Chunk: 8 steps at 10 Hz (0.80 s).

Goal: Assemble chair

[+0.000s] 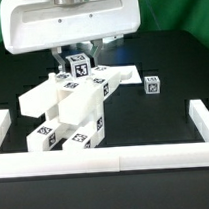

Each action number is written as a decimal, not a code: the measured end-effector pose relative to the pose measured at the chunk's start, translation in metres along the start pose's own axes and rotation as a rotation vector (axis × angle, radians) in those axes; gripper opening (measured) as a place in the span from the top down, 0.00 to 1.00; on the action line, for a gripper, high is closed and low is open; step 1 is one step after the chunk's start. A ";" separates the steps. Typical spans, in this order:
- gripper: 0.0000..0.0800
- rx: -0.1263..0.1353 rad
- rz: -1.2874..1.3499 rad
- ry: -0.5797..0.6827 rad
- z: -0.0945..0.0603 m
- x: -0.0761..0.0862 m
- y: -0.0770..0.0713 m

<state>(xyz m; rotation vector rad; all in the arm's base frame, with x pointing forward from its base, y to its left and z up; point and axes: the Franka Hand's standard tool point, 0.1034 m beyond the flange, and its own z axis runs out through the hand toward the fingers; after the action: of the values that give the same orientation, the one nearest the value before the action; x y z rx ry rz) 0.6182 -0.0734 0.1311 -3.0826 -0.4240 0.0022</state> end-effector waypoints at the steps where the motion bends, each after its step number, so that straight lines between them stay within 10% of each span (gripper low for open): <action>1: 0.64 0.000 0.000 0.000 0.000 0.000 0.000; 8: 0.64 -0.013 0.013 0.021 0.006 0.009 -0.011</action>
Offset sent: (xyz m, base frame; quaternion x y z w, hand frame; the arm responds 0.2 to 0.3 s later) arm 0.0142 0.0118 -0.0013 -0.0090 0.0039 0.0014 1.0000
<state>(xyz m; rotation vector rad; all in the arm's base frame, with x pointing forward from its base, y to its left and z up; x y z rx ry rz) 0.6236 -0.0601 0.1254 -3.0952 -0.4042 -0.0322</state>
